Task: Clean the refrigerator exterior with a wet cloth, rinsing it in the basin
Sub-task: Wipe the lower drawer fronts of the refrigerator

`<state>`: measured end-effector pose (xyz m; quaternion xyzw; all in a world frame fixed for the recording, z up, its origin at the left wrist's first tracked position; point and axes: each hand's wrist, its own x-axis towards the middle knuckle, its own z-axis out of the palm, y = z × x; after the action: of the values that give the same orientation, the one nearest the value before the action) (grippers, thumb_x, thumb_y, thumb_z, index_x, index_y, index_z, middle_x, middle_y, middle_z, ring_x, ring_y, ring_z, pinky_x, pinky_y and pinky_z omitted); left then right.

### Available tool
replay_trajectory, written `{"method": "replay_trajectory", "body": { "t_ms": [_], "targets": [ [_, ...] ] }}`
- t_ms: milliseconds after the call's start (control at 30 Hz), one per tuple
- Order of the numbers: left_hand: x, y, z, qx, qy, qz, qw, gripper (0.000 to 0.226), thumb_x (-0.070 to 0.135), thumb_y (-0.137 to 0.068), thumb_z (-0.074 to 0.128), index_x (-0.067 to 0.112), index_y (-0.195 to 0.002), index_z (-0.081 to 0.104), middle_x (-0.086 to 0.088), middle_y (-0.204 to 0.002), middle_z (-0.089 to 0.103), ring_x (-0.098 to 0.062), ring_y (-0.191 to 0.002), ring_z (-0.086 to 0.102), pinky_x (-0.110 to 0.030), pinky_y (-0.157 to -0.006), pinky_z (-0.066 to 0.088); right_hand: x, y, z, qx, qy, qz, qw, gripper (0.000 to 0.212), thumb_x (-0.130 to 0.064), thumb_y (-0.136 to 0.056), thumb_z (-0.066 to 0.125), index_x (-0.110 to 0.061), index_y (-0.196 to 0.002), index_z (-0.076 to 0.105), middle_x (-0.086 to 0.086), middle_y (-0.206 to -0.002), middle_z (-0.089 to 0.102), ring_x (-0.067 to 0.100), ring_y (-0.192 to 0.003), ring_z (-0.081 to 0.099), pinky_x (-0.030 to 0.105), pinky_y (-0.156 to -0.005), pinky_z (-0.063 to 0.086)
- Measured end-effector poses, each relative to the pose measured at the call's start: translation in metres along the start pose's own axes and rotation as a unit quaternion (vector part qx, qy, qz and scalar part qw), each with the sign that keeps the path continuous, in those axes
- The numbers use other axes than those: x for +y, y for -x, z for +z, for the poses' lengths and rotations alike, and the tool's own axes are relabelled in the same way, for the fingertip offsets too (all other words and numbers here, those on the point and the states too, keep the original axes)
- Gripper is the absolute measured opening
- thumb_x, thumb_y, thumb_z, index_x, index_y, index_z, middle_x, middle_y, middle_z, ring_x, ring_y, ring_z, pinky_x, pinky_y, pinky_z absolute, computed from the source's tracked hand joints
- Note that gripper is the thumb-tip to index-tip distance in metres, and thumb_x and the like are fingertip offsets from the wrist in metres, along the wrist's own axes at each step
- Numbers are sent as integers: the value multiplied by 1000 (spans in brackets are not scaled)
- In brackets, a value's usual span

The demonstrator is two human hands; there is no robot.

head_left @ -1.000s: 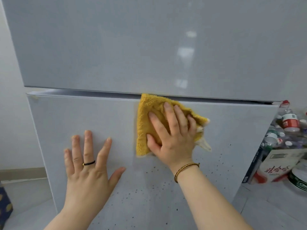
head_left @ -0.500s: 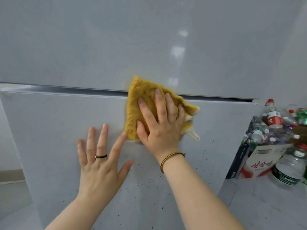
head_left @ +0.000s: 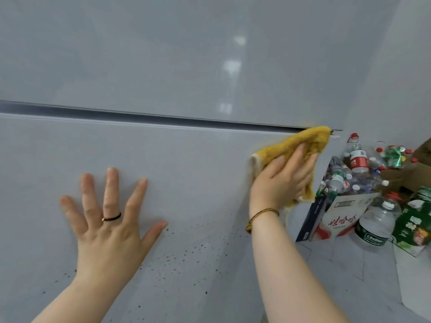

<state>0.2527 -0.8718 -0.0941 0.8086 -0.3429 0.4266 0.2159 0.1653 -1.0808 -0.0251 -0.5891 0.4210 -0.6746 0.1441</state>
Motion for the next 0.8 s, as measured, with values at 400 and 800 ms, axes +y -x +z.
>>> {"method": "replay_trajectory", "body": {
  "t_ms": [400,800],
  "targets": [
    [1,0,7,34,50,-17,998,62,67,-86,19,25,-132,22,-1,-155,-7,-21,-141,-19,-81,-86,21,67,-55,-10,-16,45,-197,979,60,-52,-93,16,-15,-136,36,20,-143,35,35,-128,36,49,-99,31],
    [1,0,9,26,93,-37,995,65,70,-83,17,27,-132,23,-9,-146,5,-12,-139,-23,-82,-78,28,21,65,3,-47,8,-281,959,46,-44,-96,14,-22,-132,34,17,-140,33,35,-127,29,46,-103,24]
  ]
}}
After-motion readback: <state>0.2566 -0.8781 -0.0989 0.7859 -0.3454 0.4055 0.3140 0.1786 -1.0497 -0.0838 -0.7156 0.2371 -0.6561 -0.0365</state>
